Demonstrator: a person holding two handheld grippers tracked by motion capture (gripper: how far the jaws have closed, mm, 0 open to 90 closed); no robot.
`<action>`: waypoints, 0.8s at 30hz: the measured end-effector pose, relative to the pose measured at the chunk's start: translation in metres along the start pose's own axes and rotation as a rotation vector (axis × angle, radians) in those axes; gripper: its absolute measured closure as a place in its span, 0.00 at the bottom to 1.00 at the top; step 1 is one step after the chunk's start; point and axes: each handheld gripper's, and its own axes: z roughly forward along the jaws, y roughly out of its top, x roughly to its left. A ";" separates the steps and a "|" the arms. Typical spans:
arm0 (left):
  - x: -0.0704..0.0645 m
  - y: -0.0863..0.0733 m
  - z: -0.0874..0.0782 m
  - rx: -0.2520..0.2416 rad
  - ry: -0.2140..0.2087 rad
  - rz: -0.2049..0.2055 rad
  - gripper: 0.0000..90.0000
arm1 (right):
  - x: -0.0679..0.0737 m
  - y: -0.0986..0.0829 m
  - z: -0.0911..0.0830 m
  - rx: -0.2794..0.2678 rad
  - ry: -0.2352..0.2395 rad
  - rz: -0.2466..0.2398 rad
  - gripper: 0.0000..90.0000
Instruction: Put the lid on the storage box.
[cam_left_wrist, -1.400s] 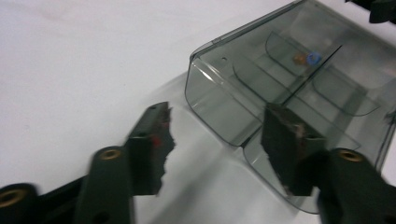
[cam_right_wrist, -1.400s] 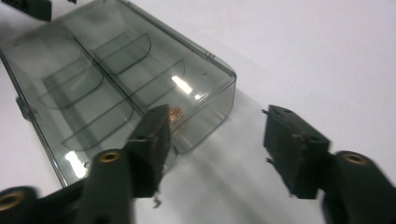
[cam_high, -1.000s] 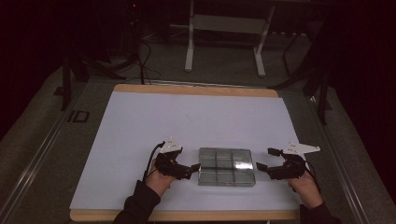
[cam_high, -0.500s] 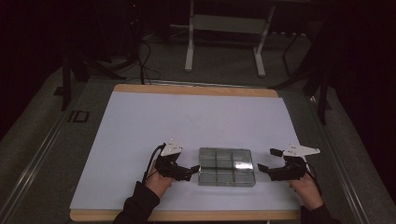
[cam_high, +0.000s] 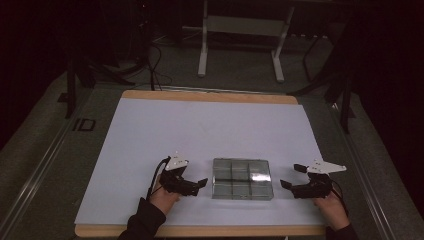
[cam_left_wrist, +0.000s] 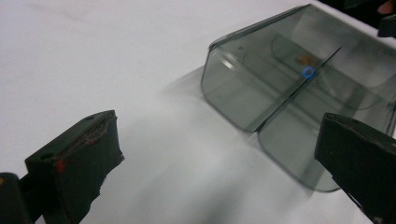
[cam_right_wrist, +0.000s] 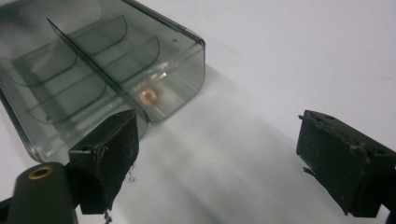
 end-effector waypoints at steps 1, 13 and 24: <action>0.001 -0.001 -0.001 -0.001 0.007 -0.005 0.01 | 0.000 -0.001 -0.001 0.002 -0.003 -0.001 0.14; 0.011 -0.014 -0.015 0.012 0.059 -0.022 0.01 | -0.011 -0.020 -0.008 0.003 -0.070 0.031 0.14; 0.022 -0.027 -0.034 -0.001 0.117 -0.040 0.01 | -0.015 -0.031 -0.015 0.000 -0.094 0.058 0.14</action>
